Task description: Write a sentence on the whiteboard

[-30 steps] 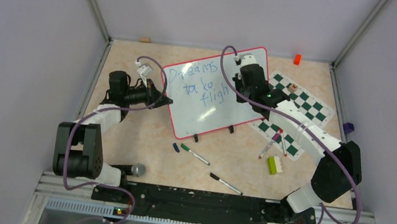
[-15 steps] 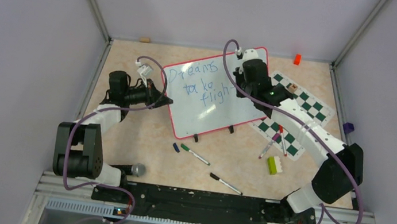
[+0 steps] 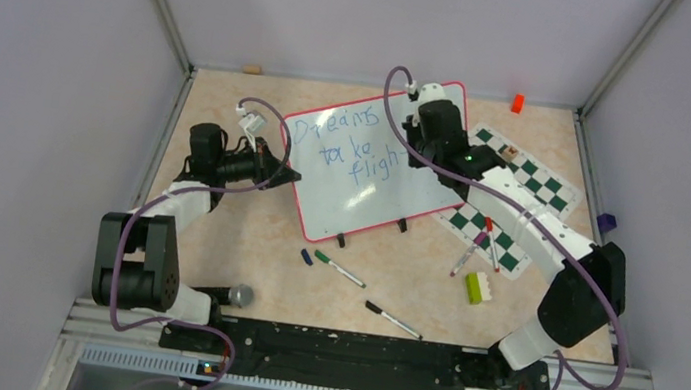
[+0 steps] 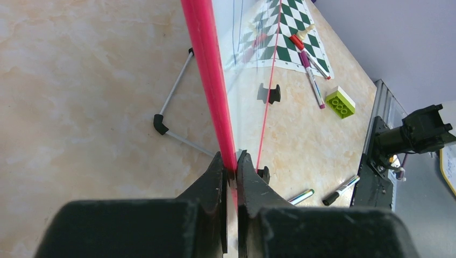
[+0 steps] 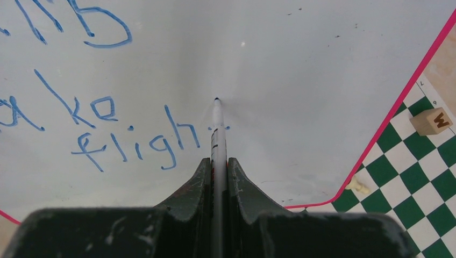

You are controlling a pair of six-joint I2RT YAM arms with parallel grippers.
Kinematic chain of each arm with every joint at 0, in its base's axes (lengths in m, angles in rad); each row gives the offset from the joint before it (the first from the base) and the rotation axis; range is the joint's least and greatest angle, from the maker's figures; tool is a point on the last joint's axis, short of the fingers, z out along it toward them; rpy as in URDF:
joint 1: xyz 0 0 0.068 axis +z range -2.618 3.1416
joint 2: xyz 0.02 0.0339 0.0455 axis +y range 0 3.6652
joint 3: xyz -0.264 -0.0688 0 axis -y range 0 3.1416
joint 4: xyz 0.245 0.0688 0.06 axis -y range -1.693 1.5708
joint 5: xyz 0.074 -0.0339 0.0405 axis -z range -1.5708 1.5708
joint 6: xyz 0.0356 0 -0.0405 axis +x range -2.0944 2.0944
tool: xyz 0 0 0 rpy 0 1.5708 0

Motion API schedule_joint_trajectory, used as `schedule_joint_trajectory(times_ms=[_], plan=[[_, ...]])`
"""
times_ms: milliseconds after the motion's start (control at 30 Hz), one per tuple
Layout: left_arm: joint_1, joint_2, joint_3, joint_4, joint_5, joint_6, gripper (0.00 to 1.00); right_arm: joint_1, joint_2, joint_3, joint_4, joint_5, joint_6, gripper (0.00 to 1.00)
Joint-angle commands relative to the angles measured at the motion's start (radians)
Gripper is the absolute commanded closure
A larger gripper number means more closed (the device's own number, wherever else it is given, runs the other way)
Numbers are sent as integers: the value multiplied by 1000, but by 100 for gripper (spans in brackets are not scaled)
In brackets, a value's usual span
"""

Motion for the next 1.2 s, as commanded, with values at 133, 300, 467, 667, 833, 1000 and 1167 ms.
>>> schedule_joint_trajectory(times_ms=[133,300,467,667,833,1000,1167], plan=[[-18,6,-7,-23,-44,155,100,-12,-7,-10,22,-10,10,100],[-18,6,-7,-21,-45,155,100,-12,-41,-63,21,-13,24,100],[-17,5,-8,-21,-45,155,100,-12,-72,-114,22,-13,38,100],[-17,1,-12,-19,-45,155,100,-11,-88,-144,23,-2,38,100],[-17,1,-12,-17,-46,155,100,-19,-79,-137,22,49,37,100],[-18,2,-12,-17,-46,155,100,-23,-57,-99,21,66,37,100],[-17,3,-11,-17,-46,154,100,-23,-95,-89,12,32,33,100]])
